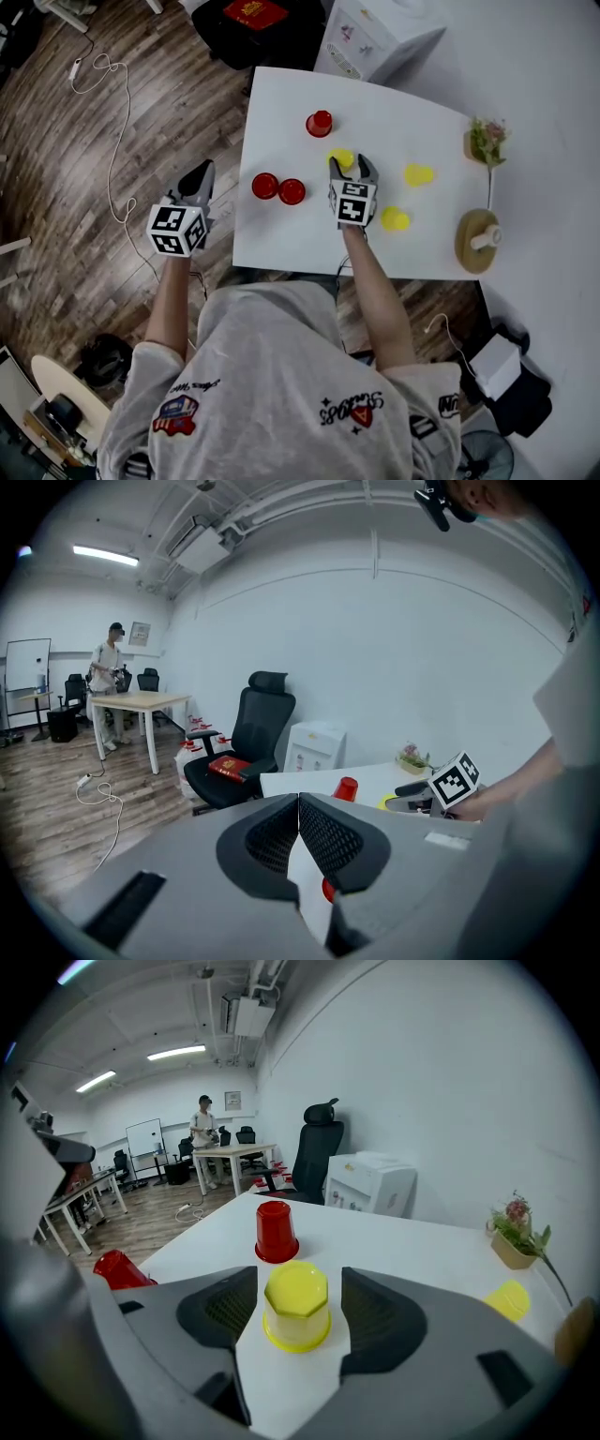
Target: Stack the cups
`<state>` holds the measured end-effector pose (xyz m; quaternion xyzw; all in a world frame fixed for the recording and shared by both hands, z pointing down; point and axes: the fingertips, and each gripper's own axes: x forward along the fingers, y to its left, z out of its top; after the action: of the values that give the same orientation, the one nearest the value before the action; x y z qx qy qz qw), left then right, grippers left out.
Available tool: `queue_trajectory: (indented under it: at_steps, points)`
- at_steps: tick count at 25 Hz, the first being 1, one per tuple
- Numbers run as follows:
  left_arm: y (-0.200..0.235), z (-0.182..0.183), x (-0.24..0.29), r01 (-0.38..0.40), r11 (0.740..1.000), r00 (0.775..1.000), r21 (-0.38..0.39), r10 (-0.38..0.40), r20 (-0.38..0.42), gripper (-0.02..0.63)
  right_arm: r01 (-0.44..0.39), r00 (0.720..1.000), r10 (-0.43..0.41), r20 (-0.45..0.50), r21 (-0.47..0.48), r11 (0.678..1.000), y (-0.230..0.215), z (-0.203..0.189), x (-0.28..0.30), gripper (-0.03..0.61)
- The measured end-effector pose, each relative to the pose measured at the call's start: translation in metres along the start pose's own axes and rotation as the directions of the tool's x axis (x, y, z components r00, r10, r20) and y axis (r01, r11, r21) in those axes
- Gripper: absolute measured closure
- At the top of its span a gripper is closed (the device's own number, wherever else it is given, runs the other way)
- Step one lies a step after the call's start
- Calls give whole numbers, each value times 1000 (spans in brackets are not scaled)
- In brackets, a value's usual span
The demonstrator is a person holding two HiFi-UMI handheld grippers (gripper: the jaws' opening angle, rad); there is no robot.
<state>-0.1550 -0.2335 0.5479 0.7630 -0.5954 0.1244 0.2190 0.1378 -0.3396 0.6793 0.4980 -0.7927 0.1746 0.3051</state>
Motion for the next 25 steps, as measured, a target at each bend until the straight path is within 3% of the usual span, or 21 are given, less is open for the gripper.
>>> queue_trajectory:
  at_steps: [9,16,25]
  points:
    - [-17,-2,12,30,999,999,14,-30,-28,607,-43,999,40,-35,-78,996,3,-5,8,356]
    - [-18,-9,-4,49,999,999,14,-49,-12,607,-24,1000,23,-7,-68,997,9,-12,-23,359]
    - [-26,-6,-32,109,993,993,45,-110,31,607,-35,999,34,-24,-24,999,49,-48,-64,359]
